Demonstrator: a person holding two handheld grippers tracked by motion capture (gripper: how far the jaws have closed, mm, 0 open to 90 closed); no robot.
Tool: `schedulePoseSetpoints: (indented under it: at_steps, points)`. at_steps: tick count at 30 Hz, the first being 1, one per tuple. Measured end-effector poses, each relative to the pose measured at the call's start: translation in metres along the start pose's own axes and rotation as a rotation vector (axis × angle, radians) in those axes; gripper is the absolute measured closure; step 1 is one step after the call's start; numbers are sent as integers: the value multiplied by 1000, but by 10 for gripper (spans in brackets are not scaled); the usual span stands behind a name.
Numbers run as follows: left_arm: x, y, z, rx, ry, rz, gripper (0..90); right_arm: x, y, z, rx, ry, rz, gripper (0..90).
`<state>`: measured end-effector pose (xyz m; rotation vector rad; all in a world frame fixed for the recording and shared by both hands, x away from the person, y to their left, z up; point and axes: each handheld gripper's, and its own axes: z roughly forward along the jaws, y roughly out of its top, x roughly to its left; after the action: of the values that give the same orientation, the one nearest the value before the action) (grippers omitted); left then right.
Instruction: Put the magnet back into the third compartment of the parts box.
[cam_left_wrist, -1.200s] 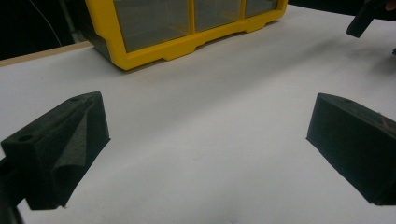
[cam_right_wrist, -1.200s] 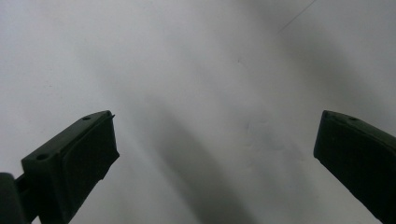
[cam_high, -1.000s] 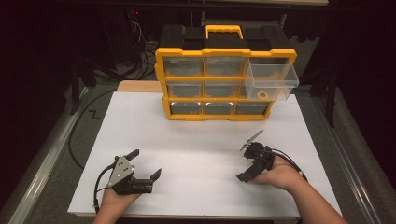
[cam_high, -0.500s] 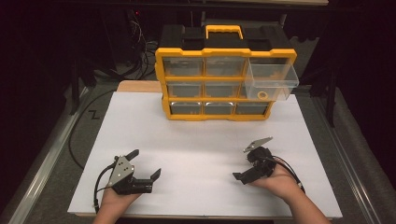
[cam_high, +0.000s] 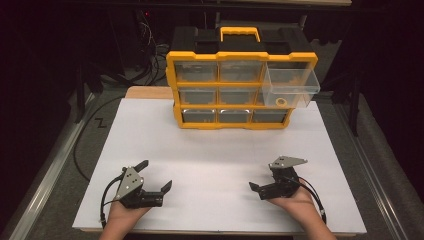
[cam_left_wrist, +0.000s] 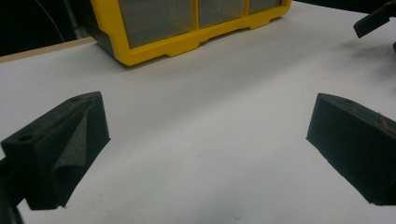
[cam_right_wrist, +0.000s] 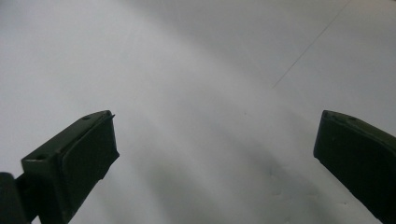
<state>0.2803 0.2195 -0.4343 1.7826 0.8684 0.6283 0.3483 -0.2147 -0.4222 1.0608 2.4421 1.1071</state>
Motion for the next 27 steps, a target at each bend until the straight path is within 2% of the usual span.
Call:
schedulePoseSetpoints:
  at_steps: [5,14,20,27]
  points:
    - [0,0,0,2,0,1,1,-2,-6,-6,-87,2,36,9]
    - [1,-1,2,13,6,-13,1,-6,-16,-13,-205,-19,82,9]
    - [1,-1,3,30,9,-25,1,-11,-21,-16,-248,-22,108,9]
    - [0,-1,3,41,9,-39,1,-10,-21,-18,-273,-38,111,9]
